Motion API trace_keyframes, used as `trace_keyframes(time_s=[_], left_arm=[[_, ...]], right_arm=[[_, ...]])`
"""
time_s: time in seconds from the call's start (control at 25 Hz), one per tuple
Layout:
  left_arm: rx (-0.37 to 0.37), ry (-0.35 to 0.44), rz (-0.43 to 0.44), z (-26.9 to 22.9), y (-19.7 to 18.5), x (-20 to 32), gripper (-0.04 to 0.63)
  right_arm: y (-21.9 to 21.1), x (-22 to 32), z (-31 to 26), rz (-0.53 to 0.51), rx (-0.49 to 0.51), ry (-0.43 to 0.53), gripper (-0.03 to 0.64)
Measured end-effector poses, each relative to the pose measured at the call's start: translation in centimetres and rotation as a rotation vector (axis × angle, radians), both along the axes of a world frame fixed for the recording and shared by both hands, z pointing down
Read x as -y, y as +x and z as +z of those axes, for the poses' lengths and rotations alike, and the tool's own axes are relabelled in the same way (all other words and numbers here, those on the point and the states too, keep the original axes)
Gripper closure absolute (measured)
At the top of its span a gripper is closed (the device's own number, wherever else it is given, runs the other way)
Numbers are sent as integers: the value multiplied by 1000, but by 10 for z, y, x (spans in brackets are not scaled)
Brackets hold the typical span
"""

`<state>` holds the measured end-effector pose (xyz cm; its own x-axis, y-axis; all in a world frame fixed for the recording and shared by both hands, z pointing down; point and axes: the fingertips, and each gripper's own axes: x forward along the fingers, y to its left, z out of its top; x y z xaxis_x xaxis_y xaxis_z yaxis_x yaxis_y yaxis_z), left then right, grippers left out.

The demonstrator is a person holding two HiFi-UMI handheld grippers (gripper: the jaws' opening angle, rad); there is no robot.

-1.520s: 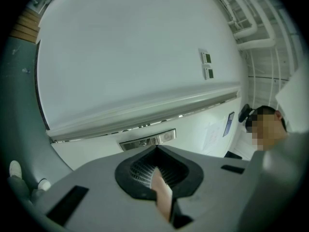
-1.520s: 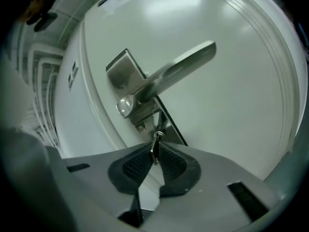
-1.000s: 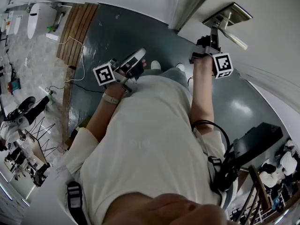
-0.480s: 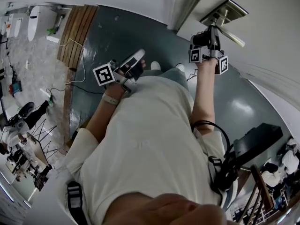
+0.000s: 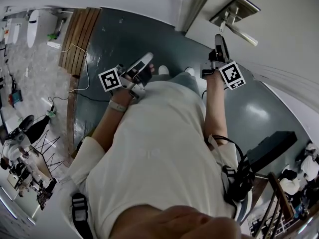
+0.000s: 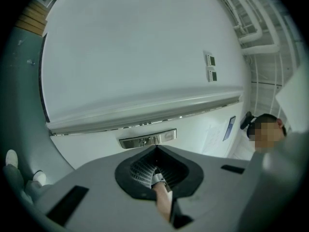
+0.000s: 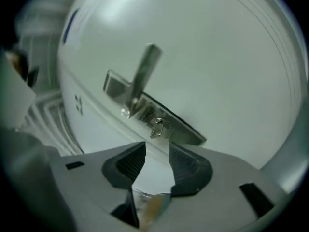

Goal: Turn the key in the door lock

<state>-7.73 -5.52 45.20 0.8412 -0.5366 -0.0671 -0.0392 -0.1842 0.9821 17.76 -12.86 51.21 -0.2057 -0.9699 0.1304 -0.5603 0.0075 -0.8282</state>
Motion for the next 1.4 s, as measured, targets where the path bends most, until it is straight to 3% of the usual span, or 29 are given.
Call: trace_keyframes(time_s=[0.2,0.24,0.32,0.56,0.96,1.12,1.24,1.4], left_arm=[[-12,-3,0,2,0,1,588],[-14,-3,-1,2,0,2,588],[-15,-5,-4,1,-1,3,588],[-16,-8,-18,3,-4,0,588],[-33,-22,-27,4,-5,0,588],[-35,-19,-28,4,-5,0,588],[-34,-19,-33,3,-6,0,588],[-35,-23,-46,3,-10,-1,588]], right_arm=[[-1,-1,-15,-95,-1368,-12,482],[-4,3,-17,-119,-1564,-11,482],[-10,15,-14,-168,-1768,-17,482],[-9,38,6,-222,-1826,-94,482],[-11,38,11,-236,-1844,-97,472],[-6,39,6,-175,-1883,-107,476],[-1,39,-2,-106,-1874,-106,545],[-1,37,-5,-67,-1858,-104,548]])
